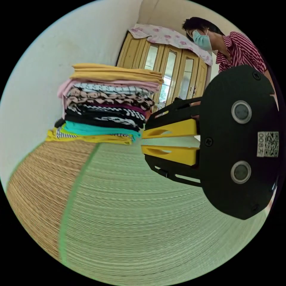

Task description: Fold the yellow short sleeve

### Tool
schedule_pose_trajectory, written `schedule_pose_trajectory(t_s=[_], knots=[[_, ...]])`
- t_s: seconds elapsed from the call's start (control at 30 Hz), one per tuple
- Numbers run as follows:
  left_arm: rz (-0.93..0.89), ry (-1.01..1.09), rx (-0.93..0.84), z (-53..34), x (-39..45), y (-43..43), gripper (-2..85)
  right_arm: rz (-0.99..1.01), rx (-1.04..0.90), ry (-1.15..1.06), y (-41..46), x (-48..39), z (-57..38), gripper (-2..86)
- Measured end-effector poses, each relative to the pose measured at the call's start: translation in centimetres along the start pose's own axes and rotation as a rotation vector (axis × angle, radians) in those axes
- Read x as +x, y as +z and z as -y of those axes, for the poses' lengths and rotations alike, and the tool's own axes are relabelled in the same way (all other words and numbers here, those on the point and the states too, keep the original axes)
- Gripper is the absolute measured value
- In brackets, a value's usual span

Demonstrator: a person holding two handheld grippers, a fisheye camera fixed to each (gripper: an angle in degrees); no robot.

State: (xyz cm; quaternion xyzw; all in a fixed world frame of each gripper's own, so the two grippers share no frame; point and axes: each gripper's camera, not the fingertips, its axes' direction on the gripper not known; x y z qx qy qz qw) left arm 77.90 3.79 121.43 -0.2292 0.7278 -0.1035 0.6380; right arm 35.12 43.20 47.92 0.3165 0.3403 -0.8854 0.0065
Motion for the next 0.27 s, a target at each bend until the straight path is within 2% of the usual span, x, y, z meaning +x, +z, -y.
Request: schedule_pose_trajectory(t_s=[0.13,0.27], knots=[[-0.055,-0.106,-0.051,-9.5,-5.9,2.4,3.5,-0.218,0.156,0.008,-3.6,2.0,5.7,10.5],[-0.071,-0.14,-0.117,-17.9,-8.4,4.2,2.8,-0.327,0.192,-0.028,-1.3,1.9,11.7,13.3]])
